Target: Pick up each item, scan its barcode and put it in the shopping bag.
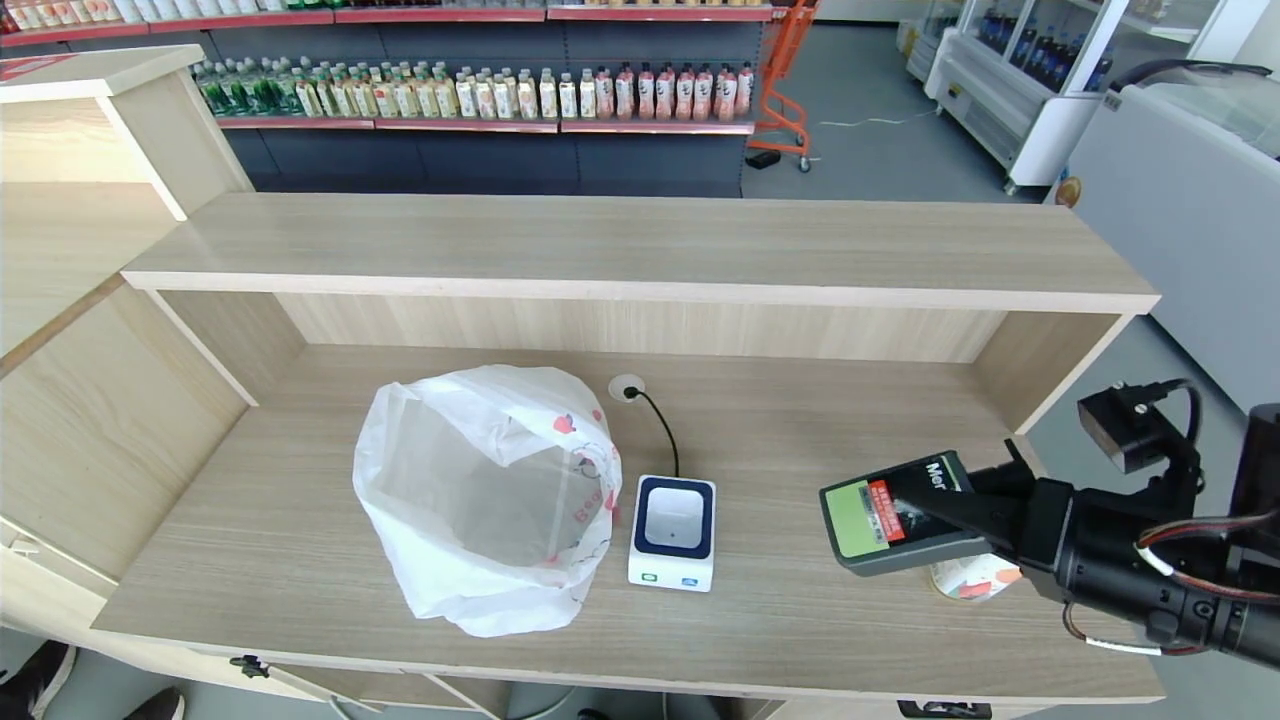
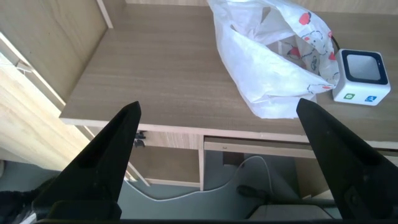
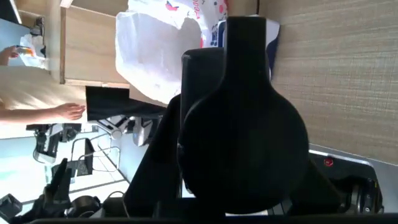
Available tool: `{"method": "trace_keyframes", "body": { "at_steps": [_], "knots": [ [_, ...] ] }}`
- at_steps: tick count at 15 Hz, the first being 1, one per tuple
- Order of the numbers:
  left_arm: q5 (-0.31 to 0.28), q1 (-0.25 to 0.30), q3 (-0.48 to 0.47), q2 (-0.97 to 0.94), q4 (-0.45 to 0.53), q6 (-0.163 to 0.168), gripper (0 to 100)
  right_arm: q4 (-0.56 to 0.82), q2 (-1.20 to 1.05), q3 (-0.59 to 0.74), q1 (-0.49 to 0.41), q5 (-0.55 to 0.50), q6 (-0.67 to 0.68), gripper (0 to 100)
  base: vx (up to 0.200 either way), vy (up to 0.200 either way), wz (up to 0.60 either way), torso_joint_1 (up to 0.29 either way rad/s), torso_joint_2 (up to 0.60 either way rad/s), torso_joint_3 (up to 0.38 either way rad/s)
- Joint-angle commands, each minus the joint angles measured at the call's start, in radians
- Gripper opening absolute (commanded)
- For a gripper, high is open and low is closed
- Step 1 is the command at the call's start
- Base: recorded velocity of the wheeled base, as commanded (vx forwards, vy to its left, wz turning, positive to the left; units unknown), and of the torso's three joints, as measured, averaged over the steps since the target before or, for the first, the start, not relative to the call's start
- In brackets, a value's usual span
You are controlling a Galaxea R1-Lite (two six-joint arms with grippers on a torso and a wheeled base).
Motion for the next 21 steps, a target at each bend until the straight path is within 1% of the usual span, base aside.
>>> {"method": "trace_keyframes", "body": {
  "at_steps": [1, 5, 7, 10, 15, 16, 17, 21],
  "knots": [
    [0.0, 0.0, 0.0, 0.0, 0.0, 0.0, 100, -0.001, 0.024, 0.01, 0.0, 0.0, 0.0, 0, 0.0, 0.0, 0.0, 0.0, 0.0, 0.0],
    [0.0, 0.0, 0.0, 0.0, 0.0, 0.0, 100, 0.0, 0.023, 0.018, -0.001, -0.001, -0.001, 0, 0.0, 0.0, 0.0, 0.0, 0.0, 0.0],
    [0.0, 0.0, 0.0, 0.0, 0.0, -0.001, 100, 0.0, 0.026, 0.018, -0.001, -0.001, -0.001, 0, 0.0, 0.2, 0.0, -0.002, 0.0, 0.0],
    [0.0, 0.0, 0.0, 0.0, -0.002, -0.021, 100, -0.001, 0.038, 0.012, -0.001, -0.001, -0.01, 0, 0.0, 0.2, 0.0, 0.009, 0.01, 0.001],
    [0.0, 0.0, 0.0, 0.0, 0.0, -0.014, 100, -0.01, 0.136, 0.008, -0.006, -0.007, -0.155, 0, 0.0, 0.2, 0.0, 0.0, 0.0, 0.005],
    [0.0, 0.0, 0.0, 0.0, 0.0, -0.009, 100, -0.01, 0.179, 0.002, -0.007, -0.047, -0.222, 0, 0.0, 0.0, 0.0, 0.0, 0.0, 0.0],
    [0.0, 0.0, 0.0, 0.0, 0.0, -0.01, 100, -0.012, 0.205, -0.008, -0.007, -0.066, -0.254, 0, 0.0, 0.0, 0.0, 0.0, 0.0, 0.0],
    [0.0, 0.0, 0.0, 0.0, 0.0, -0.009, 100, -0.012, 0.322, -0.12, -0.007, -0.072, -0.296, 0, 0.0, 0.0, 0.0, 0.0, 0.0, 0.0]
  ]
}}
